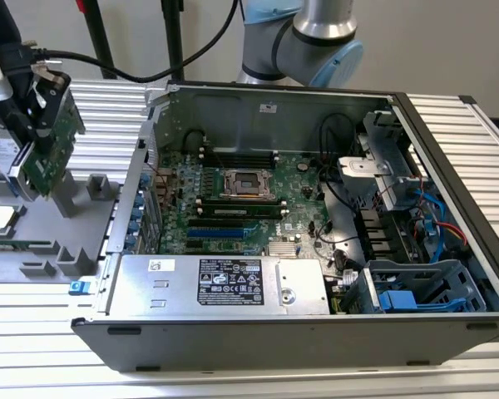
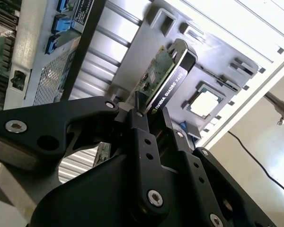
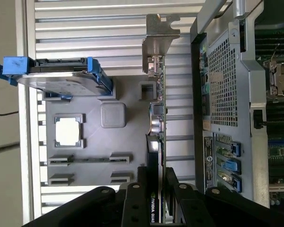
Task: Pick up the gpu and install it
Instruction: 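Pick up the gpu and move the gpu toward the slot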
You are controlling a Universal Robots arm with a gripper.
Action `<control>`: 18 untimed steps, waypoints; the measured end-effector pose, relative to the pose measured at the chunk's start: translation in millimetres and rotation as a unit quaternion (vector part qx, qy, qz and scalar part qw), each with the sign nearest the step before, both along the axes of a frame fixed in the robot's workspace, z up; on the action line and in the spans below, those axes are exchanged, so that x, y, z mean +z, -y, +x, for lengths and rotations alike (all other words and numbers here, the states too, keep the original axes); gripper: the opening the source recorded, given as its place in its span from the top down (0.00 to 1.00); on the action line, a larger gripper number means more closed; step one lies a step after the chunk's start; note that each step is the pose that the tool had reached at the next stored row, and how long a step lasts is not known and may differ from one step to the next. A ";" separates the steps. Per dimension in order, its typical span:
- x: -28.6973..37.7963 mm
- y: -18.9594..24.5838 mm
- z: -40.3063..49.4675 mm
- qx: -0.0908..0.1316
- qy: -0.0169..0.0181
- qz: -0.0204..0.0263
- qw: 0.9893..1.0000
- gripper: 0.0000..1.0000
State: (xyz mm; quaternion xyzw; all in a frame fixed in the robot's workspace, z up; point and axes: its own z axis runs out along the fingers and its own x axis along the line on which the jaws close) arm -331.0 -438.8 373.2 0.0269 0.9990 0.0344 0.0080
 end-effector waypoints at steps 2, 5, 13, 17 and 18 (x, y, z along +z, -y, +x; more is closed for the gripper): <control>1.7 0.0 0.0 0.000 0.000 0.000 1.000 1.00; 4.3 0.0 0.0 0.000 0.000 0.000 1.000 1.00; 11.0 0.0 0.0 0.000 0.000 0.000 1.000 1.00; 14.5 0.0 0.0 0.000 0.000 0.000 1.000 1.00; 15.3 0.0 0.0 0.000 0.000 0.000 1.000 1.00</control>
